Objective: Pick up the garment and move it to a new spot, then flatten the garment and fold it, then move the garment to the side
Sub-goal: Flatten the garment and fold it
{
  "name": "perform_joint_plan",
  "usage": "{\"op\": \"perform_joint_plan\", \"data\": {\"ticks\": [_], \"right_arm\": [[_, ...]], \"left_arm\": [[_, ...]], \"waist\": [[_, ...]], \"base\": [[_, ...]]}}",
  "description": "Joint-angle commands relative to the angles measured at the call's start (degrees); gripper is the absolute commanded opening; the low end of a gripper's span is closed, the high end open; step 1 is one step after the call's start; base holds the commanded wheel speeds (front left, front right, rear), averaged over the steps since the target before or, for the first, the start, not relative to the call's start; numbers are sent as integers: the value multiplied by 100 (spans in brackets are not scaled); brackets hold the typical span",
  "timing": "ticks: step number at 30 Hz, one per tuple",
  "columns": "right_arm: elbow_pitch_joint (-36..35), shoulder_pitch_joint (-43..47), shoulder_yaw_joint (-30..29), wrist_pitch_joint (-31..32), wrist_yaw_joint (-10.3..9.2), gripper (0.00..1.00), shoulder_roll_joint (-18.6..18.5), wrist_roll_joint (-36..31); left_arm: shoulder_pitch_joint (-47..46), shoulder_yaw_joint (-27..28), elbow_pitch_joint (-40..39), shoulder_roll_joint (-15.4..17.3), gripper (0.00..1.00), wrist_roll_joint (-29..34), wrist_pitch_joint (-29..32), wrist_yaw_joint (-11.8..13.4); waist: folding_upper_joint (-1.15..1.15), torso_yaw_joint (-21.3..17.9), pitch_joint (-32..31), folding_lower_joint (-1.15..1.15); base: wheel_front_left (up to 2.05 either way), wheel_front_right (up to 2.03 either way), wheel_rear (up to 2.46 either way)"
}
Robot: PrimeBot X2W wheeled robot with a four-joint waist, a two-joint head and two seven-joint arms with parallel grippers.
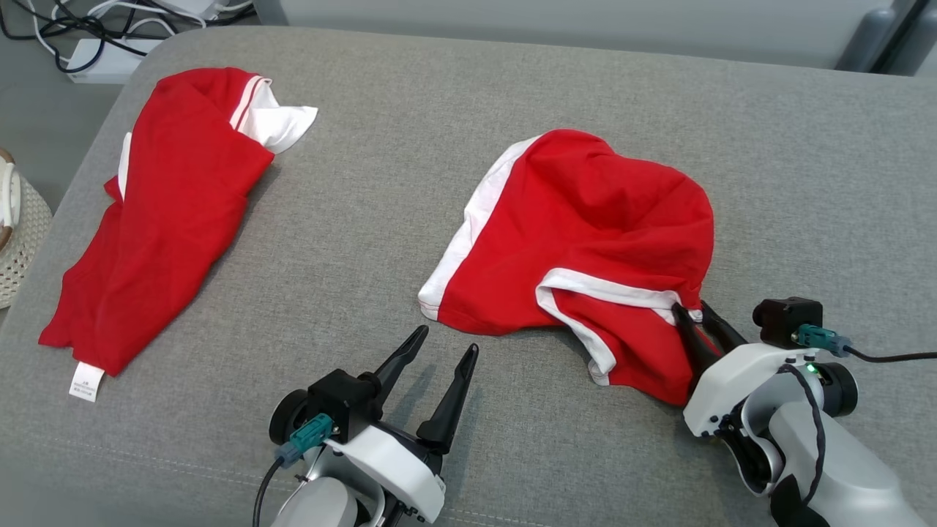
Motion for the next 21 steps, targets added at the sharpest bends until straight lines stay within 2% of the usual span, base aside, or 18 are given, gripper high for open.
{"op": "perform_joint_plan", "data": {"ticks": [1, 2, 5, 8, 10, 12, 13, 17, 21], "right_arm": [[-130, -41, 181, -76, 41, 29, 2, 219], [-136, -55, 215, -76, 41, 0, 0, 347], [-190, -149, 352, -76, 41, 0, -94, 586], [-419, -345, 253, -76, 41, 0, -347, 673], [-610, -553, 6, -77, 41, 0, -686, 551], [-635, -659, -136, -77, 41, 0, -856, 449], [-635, -659, -136, -77, 41, 0, -856, 449], [-617, -792, -161, -77, 41, 0, -972, 268], [-612, -881, -52, -77, 41, 0, -874, 205]], "left_arm": [[-230, 156, -166, 43, 100, -55, -28, -40], [-239, 159, -187, 49, 100, -67, -28, -40], [-274, 114, -284, 54, 100, -126, -28, -40], [-336, -104, -426, 54, 100, -287, -28, -40], [-469, -547, -500, 82, 100, -519, -28, -40], [-617, -945, -450, 121, 100, -701, -28, -40], [-617, -945, -450, 121, 100, -701, -28, -40], [-993, -1745, -159, 141, 100, -1127, 79, -40], [-1383, -2310, 303, 91, 100, -1418, 158, -40]], "waist": [[0, 67, 52, 0], [0, 77, 61, 0], [0, 84, 83, 0], [0, 28, 83, 0], [0, -62, 57, 0], [0, -126, 37, 0], [0, -126, 37, 0], [0, -263, 36, 0], [0, -416, 72, 0]], "base": [[0, 0, 0], [0, 0, 0], [0, 0, 0], [0, 0, 0], [0, 0, 0], [0, 0, 0], [0, 0, 0], [0, 0, 0], [0, 0, 0]]}}
